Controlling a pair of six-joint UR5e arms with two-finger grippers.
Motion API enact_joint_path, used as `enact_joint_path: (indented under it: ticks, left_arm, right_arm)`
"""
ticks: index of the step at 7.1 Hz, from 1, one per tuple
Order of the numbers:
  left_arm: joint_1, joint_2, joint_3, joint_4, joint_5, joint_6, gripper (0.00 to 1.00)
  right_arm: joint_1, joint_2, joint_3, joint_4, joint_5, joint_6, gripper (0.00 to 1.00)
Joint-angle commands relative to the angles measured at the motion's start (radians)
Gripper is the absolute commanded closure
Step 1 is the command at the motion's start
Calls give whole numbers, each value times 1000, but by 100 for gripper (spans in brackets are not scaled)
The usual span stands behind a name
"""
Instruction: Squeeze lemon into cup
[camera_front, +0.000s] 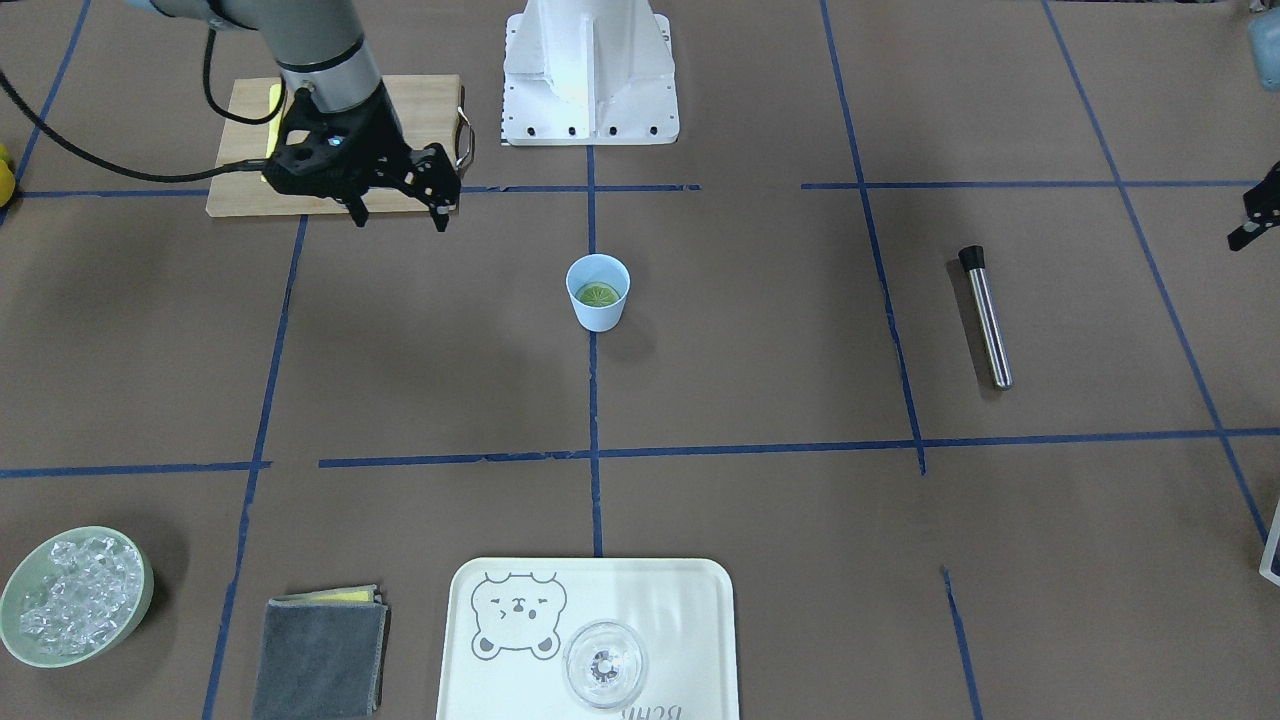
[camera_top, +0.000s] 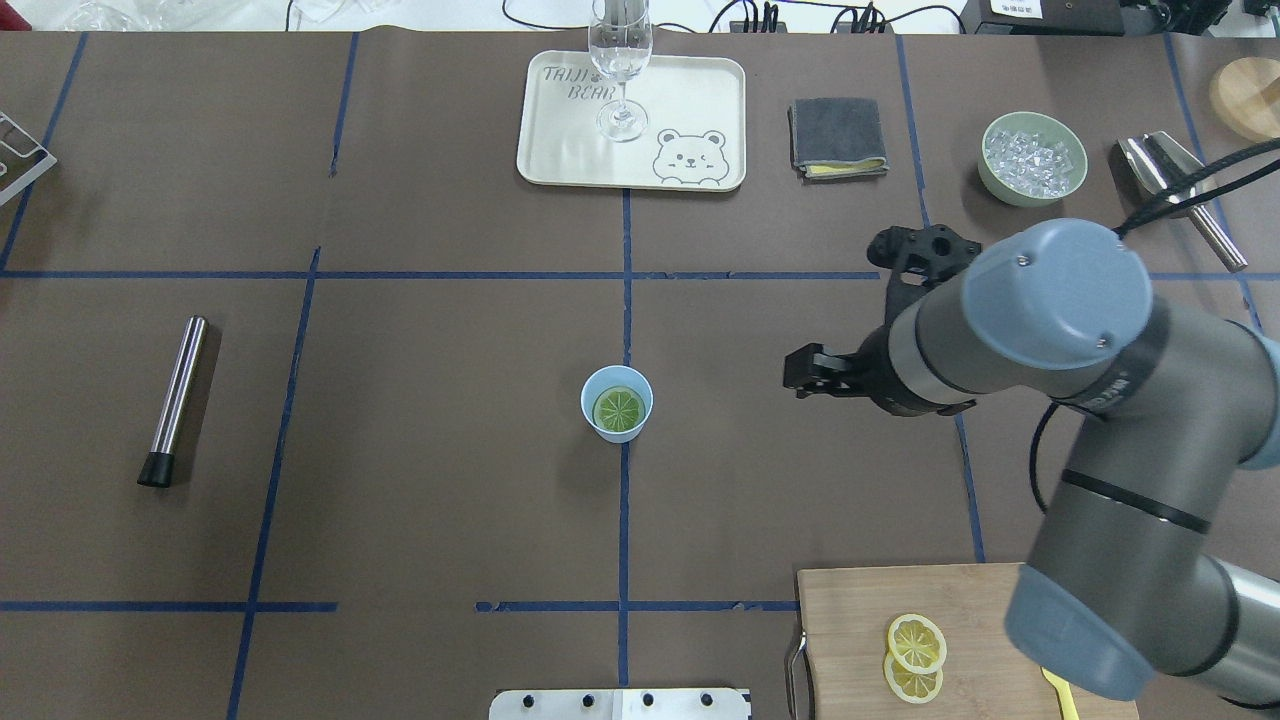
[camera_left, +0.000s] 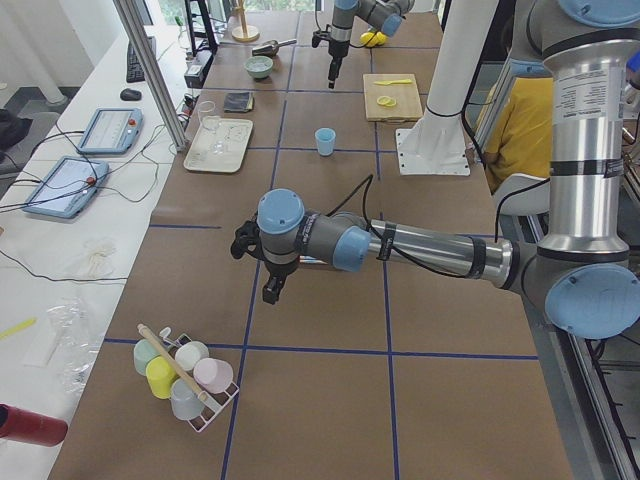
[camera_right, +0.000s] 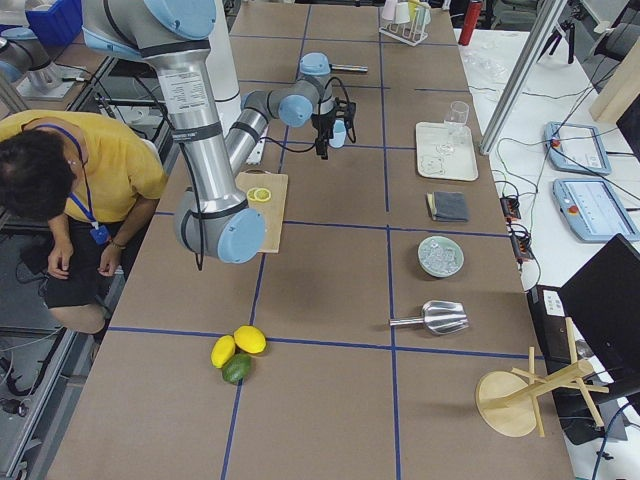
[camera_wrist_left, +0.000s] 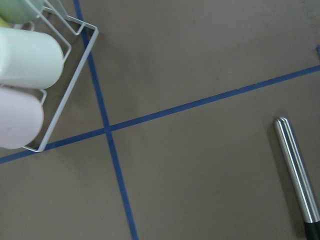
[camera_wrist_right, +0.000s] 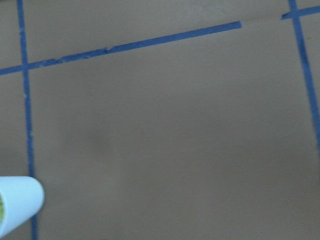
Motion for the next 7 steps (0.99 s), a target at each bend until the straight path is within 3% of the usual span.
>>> enact_joint_path:
  ticks: [1,3,4,7]
  left_arm:
    - [152,-5,20,-157,5,-207,0]
    - [368,-79,67,-171,196,-495,8]
    - [388,-138,129,-171,200,-572,15]
    - [442,-183,223,-222,198,-638,16]
  right_arm:
    - [92,-198,53,20,39,-198,0]
    - [122,-296,43,153,85,-240,0]
    - [131,-310,40,161,97,-240,0]
    - [129,-314,38,164,98,-240,0]
